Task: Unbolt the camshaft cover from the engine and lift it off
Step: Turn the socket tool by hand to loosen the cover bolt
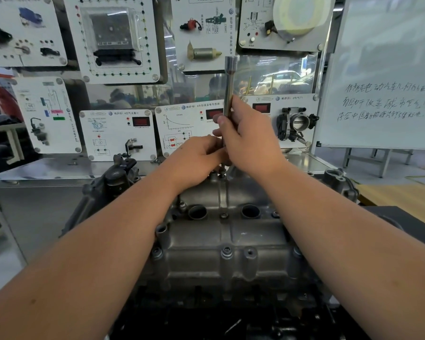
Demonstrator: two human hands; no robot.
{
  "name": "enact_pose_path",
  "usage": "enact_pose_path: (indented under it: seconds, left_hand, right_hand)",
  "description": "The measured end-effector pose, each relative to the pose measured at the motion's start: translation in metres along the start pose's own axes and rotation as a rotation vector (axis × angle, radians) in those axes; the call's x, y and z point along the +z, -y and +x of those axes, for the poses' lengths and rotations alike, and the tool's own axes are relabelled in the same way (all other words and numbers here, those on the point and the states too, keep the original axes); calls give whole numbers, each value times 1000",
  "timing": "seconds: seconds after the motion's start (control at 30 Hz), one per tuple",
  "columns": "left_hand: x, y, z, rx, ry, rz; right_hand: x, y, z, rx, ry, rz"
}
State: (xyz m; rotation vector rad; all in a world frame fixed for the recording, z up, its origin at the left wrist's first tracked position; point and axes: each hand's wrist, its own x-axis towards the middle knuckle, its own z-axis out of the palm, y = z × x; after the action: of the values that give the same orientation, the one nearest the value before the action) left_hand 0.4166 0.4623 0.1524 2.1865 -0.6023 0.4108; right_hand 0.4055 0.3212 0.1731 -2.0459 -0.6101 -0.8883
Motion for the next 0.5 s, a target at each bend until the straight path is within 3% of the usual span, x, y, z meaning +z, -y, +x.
enact_pose_path:
  seconds: [0.27, 0.5]
  left_hand:
    - [-2, -4, 0, 28, -13, 46]
    - [0, -5, -2, 26, 9, 23]
  right_hand:
    - [-1, 1, -3, -88, -118, 17]
    - [2, 2, 0, -1, -13, 27]
